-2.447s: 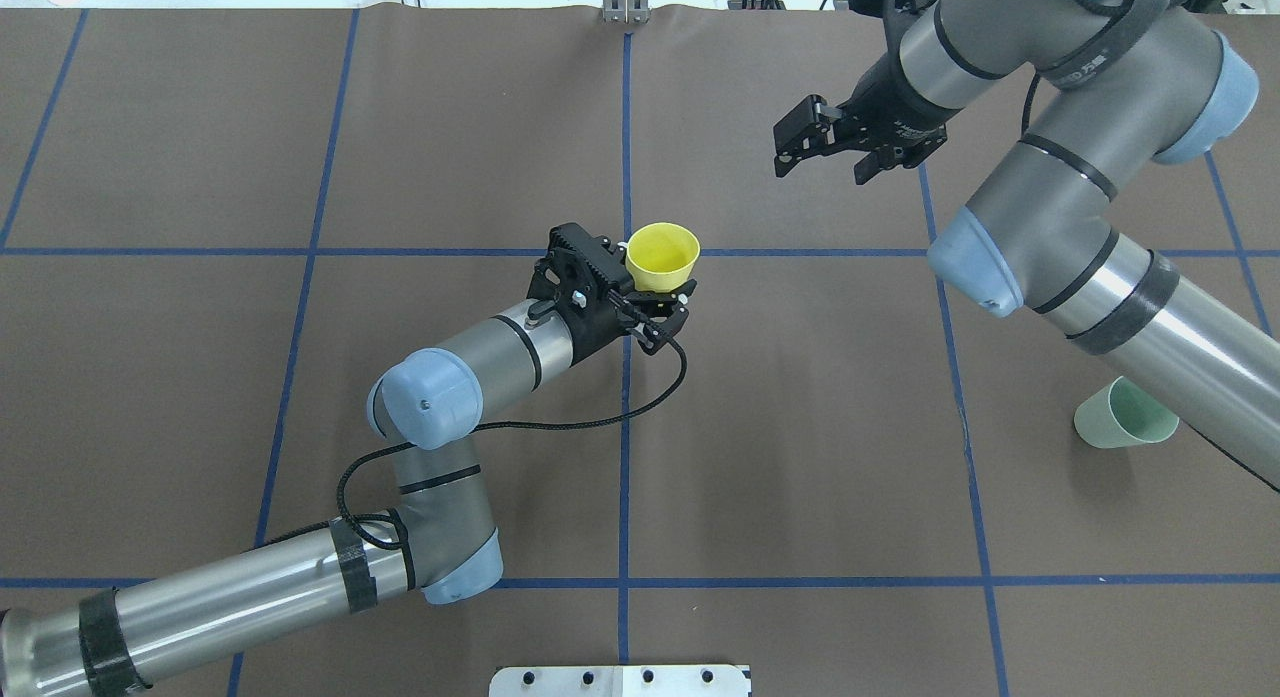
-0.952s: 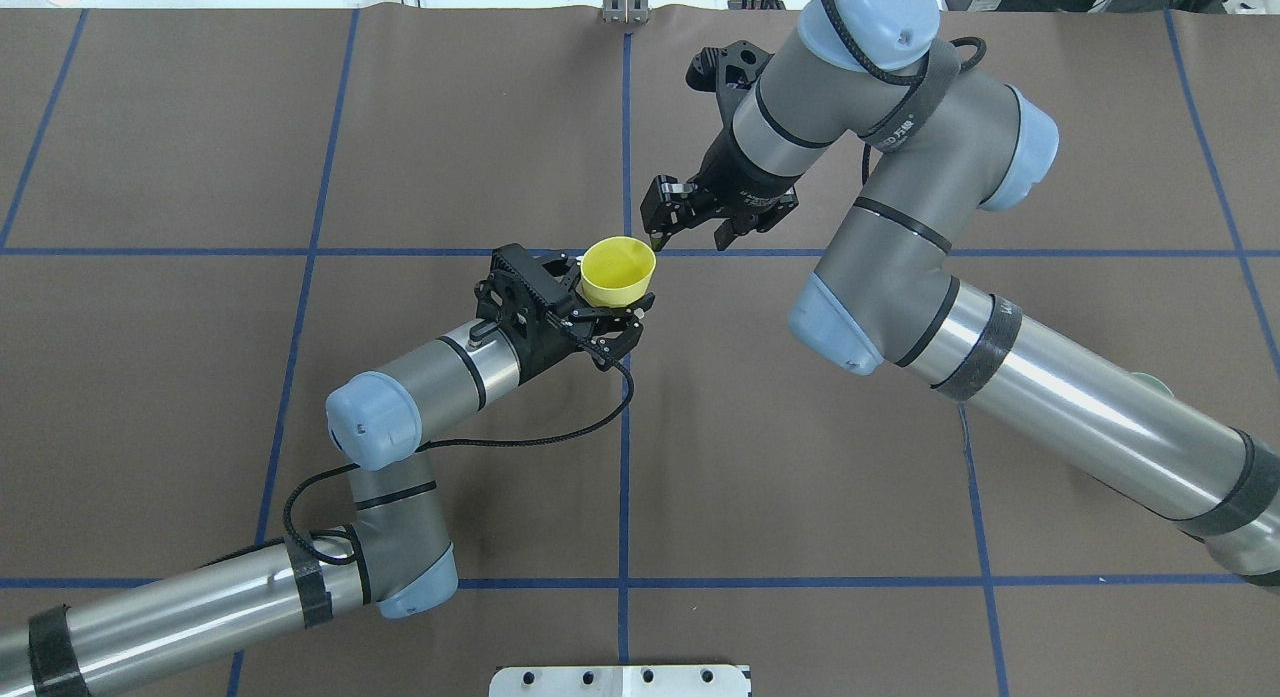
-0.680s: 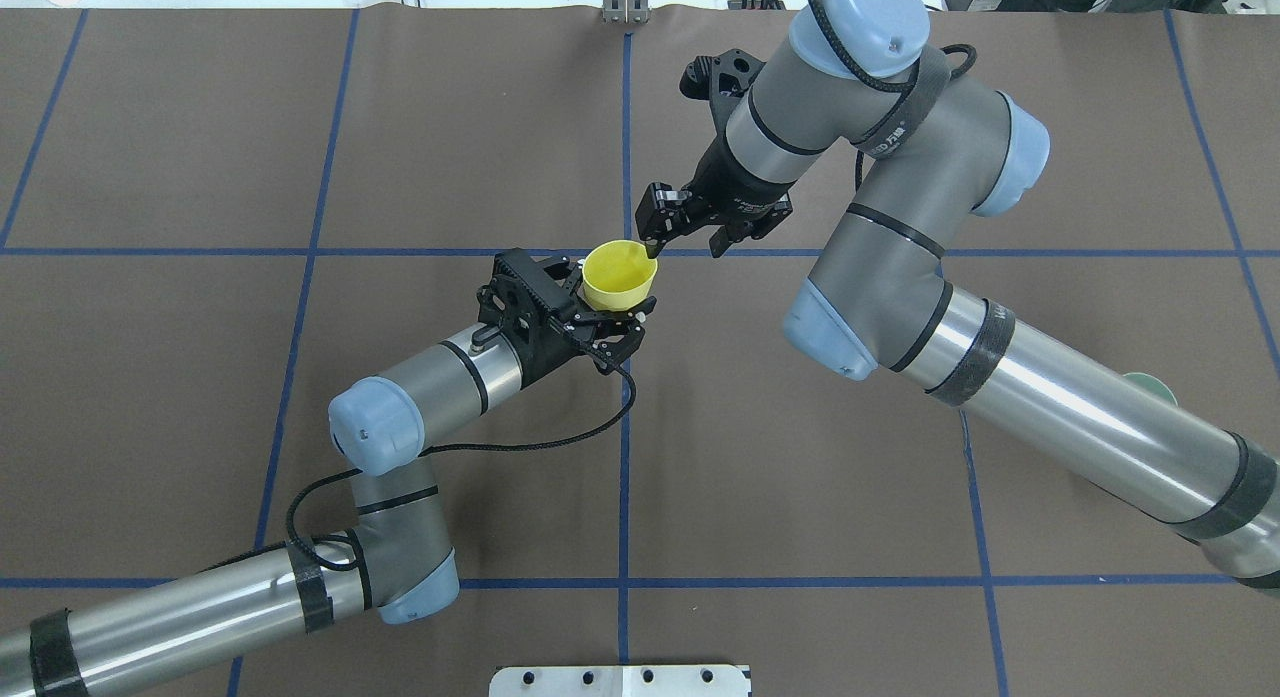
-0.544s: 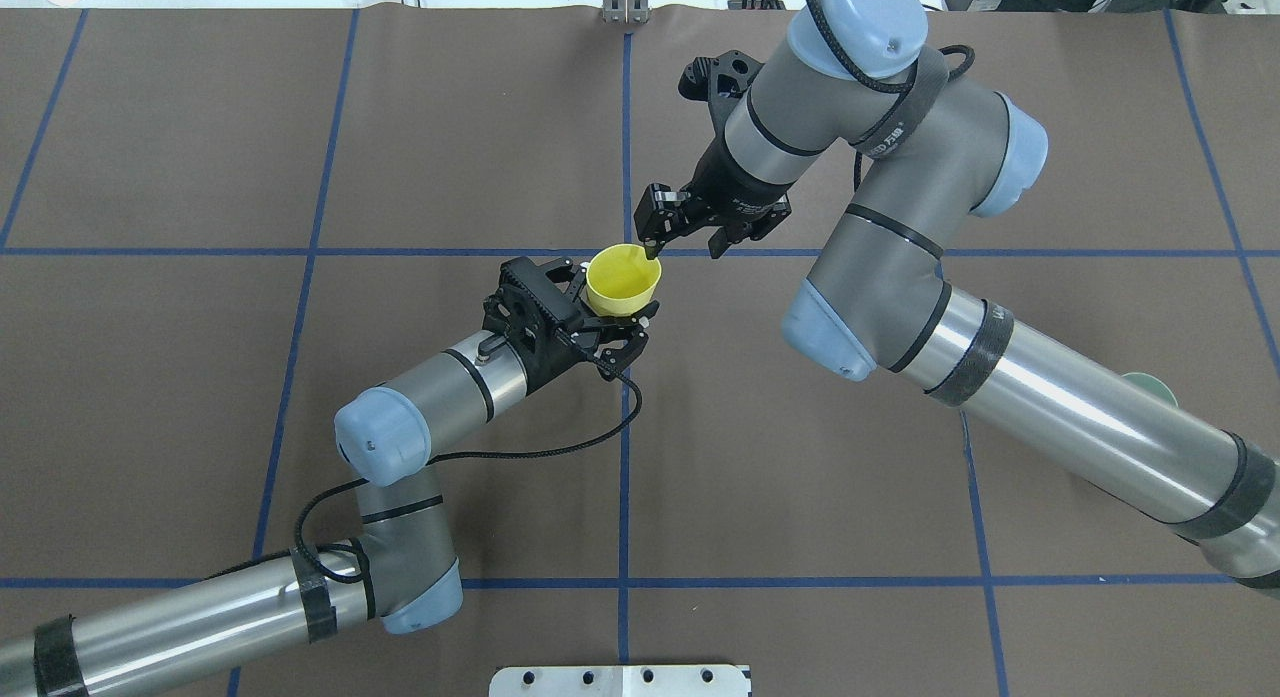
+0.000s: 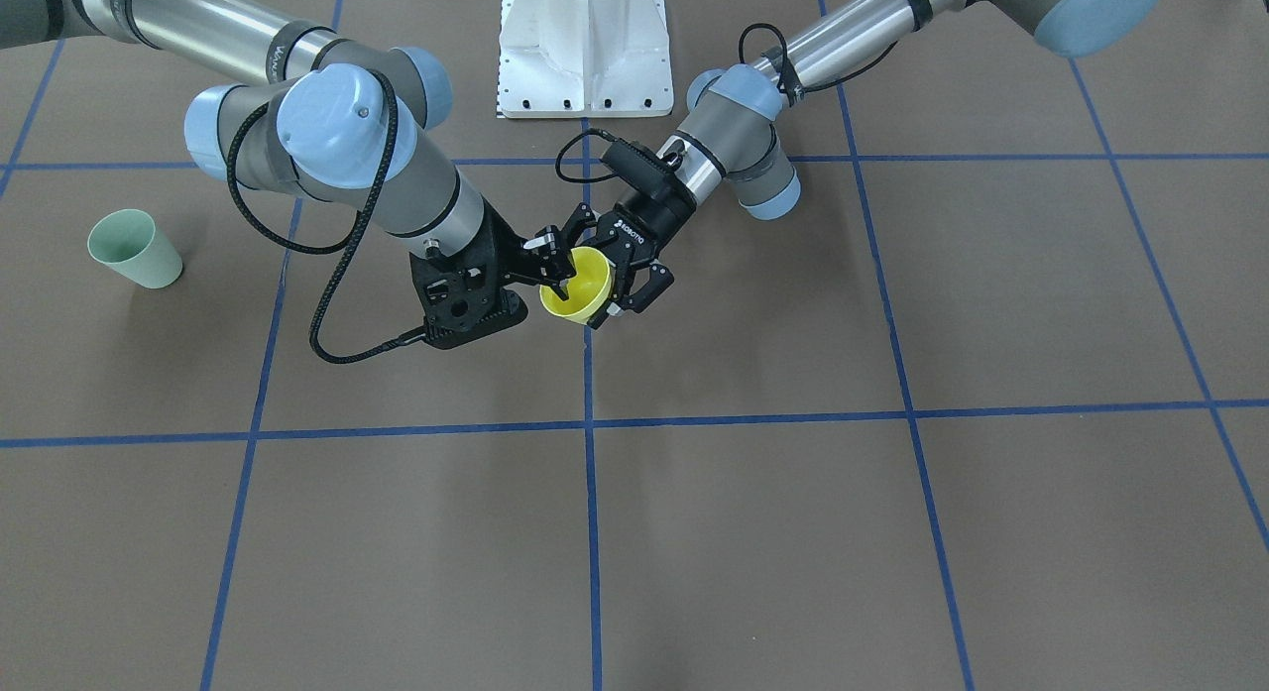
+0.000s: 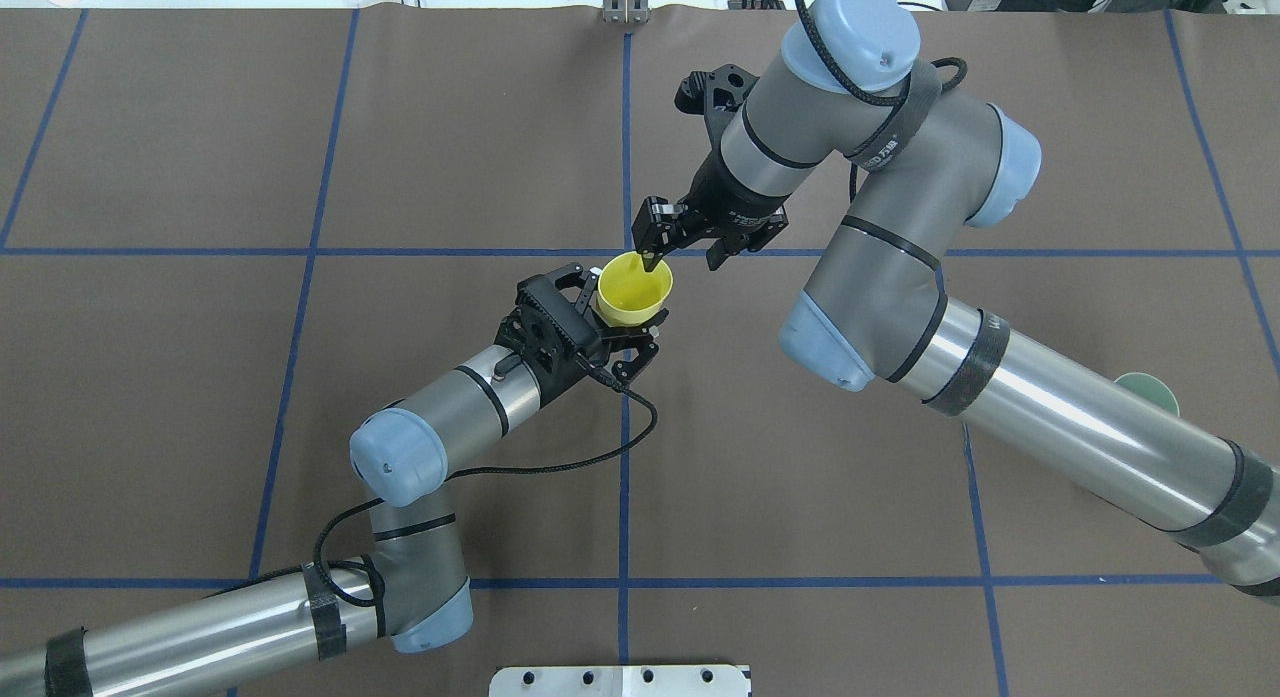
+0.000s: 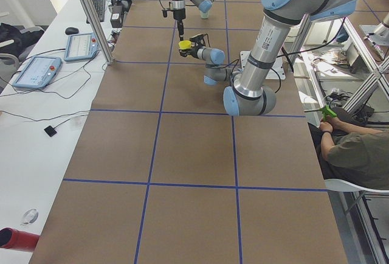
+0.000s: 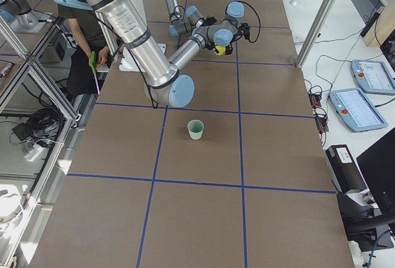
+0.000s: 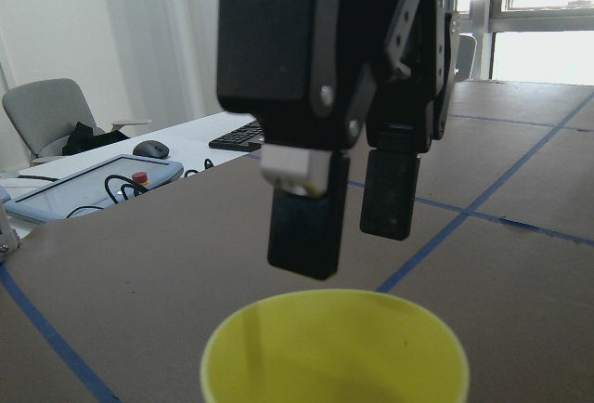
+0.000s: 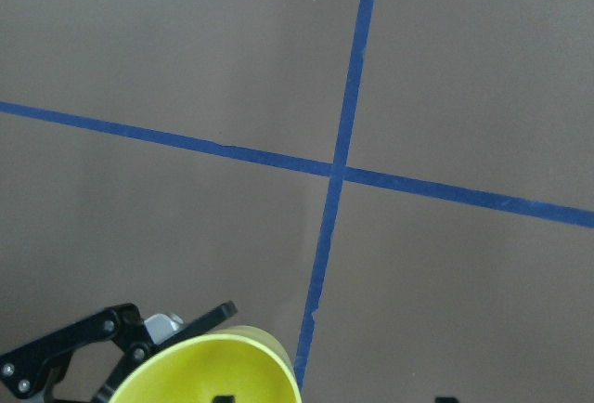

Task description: Transfer and stack yellow cup on green cup

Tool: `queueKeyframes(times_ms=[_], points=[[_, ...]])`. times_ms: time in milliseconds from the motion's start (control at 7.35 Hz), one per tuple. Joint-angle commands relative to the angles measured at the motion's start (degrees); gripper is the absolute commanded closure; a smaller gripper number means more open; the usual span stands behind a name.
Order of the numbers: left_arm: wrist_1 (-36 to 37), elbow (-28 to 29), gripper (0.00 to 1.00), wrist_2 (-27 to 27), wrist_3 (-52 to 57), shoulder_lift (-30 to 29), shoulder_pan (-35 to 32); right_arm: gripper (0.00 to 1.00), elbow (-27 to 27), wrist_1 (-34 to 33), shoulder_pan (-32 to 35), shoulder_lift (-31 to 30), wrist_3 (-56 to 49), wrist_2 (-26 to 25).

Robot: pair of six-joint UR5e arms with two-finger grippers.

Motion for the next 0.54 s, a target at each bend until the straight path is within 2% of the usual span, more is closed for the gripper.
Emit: queueKeyframes(times_ms=[0,272,408], points=[[0.0,0.0,0.35,0.1,0.1,-0.3,0.0,0.25,0.3,0.0,-0.1,-0.3,0.8,1.4],[0.0,0.0,0.35,0.1,0.1,-0.3,0.0,0.28,0.4,0.0,-1.3,-0.4,1.3,1.5],[-0.1,0.0,0.35,0.1,0.1,-0.3,-0.1,0.4,0.4,0.1,-1.5,-0.4,2.3,1.5]])
